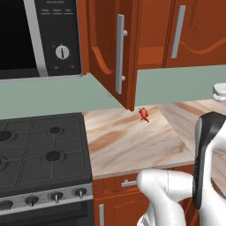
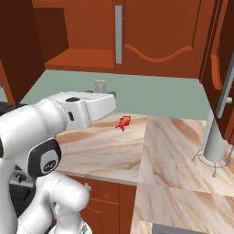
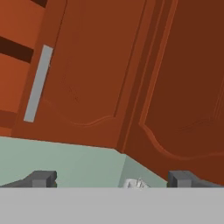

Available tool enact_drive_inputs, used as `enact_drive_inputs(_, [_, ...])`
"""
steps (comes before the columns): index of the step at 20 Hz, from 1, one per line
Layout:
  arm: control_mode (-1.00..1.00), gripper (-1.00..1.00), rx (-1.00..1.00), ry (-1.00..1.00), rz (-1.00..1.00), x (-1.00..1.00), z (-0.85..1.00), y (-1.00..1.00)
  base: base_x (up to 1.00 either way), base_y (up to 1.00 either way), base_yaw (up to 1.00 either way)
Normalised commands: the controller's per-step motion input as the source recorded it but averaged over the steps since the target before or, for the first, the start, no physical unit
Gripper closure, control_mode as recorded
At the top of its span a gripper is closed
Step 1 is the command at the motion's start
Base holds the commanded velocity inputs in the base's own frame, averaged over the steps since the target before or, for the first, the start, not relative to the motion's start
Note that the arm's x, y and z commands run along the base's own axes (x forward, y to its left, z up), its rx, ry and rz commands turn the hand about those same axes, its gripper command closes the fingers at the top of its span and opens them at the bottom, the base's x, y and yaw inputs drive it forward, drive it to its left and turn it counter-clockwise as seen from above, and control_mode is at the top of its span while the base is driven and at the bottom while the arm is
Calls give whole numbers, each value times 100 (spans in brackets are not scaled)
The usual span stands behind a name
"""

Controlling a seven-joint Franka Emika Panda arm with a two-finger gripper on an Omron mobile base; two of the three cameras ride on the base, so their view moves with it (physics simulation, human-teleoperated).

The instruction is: Close all open cabinet doors.

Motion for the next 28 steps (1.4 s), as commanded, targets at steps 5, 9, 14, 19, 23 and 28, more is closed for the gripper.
enact_drive_inputs(5, [-100, -100, 0, 2, 0, -46, 3, 58, 0, 0, 0])
enact_drive_inputs(9, [-100, -100, 0, 3, 0, -37, 9, 59, 0, 0, 0])
enact_drive_inputs(14, [-100, -100, 0, 3, 0, -33, 11, 56, 0, 0, 0])
enact_drive_inputs(19, [-100, -100, 0, 5, 0, -13, 3, 60, 0, 0, 0])
enact_drive_inputs(23, [-100, -100, 0, 2, 0, -1, 0, 70, 0, 0, 0])
enact_drive_inputs(28, [-100, -100, 0, 0, 0, 0, 0, 73, 0, 0, 0])
